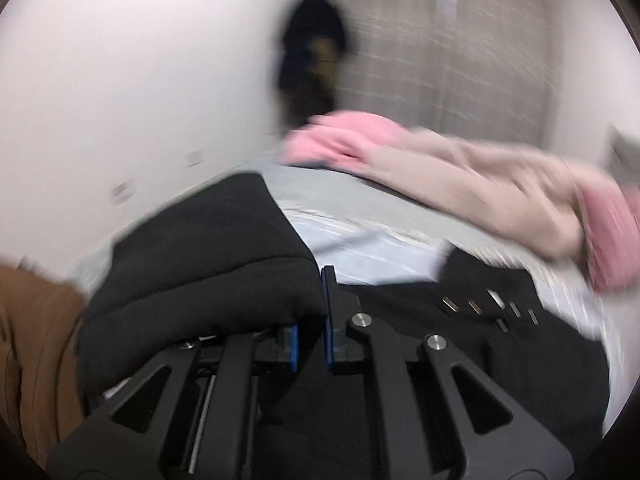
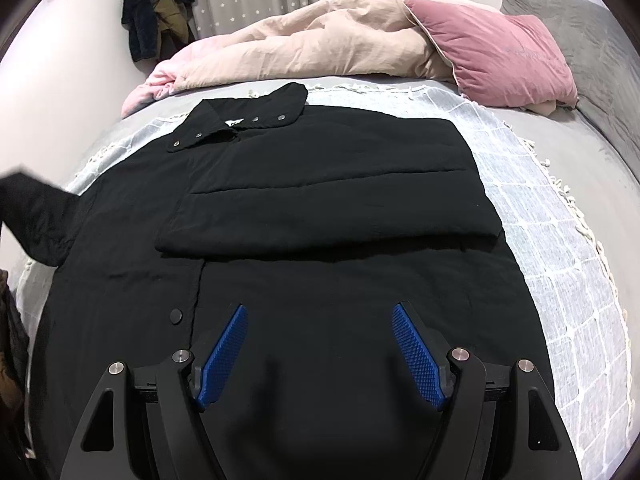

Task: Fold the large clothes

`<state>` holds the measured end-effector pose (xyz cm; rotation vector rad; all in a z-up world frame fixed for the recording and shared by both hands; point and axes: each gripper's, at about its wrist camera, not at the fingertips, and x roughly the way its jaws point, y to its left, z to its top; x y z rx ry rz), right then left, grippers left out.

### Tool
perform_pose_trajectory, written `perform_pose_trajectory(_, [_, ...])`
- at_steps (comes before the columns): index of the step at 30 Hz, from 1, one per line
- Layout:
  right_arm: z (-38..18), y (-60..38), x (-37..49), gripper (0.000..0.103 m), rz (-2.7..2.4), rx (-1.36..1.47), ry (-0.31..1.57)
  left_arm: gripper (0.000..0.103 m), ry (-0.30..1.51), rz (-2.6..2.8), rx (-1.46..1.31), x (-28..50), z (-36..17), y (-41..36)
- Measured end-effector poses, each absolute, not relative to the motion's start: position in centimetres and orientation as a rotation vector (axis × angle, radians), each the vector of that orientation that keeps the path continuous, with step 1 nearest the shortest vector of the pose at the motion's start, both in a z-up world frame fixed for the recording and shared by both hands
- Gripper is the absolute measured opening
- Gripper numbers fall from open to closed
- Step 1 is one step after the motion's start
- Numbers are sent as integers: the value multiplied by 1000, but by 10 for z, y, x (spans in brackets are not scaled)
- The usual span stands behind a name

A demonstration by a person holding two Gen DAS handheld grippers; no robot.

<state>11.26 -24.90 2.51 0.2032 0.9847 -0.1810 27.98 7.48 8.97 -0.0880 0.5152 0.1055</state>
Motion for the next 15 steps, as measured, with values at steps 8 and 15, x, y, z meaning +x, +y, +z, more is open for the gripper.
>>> perform_pose_trajectory(8, [23, -252, 114, 76, -203, 206, 990, 12, 723, -292, 201, 285, 26, -51])
perform_pose_trajectory(15, [22, -263, 112, 76, -260, 241, 978, 39, 925, -463, 300, 284, -64, -79])
